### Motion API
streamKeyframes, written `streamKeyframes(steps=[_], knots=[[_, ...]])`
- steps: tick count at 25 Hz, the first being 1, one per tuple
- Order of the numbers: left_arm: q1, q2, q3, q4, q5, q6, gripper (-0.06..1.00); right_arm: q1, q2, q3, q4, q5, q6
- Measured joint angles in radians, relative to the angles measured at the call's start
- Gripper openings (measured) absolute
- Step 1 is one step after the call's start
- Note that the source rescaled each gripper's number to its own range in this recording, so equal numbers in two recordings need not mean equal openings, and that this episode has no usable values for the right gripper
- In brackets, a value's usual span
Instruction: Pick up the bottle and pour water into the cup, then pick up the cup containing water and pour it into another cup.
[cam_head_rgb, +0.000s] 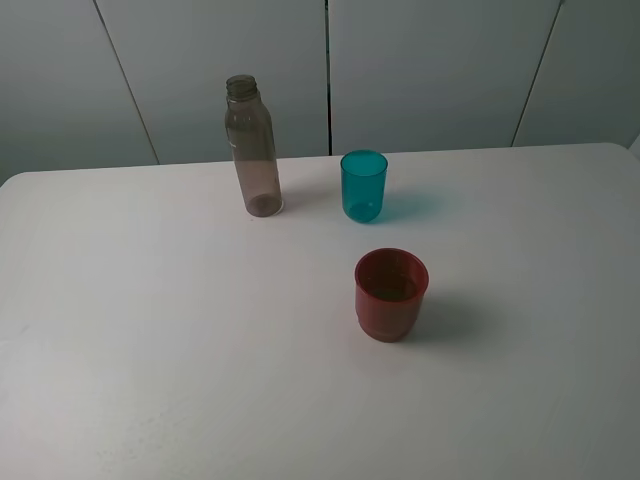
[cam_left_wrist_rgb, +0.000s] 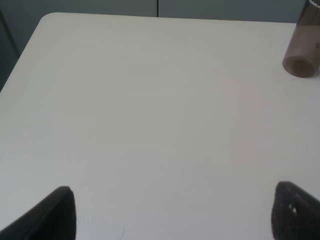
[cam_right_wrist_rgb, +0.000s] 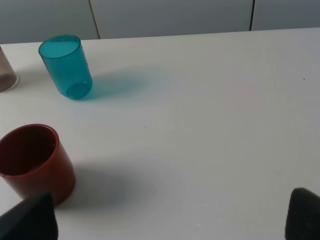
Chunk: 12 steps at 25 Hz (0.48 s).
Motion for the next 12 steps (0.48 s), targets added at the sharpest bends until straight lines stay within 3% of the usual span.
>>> streamKeyframes(steps=[12], knots=[[0.0,0.0,0.0,0.0,0.0,0.0,1.0,0.0,0.0,0.0,0.0,0.0,0.0]])
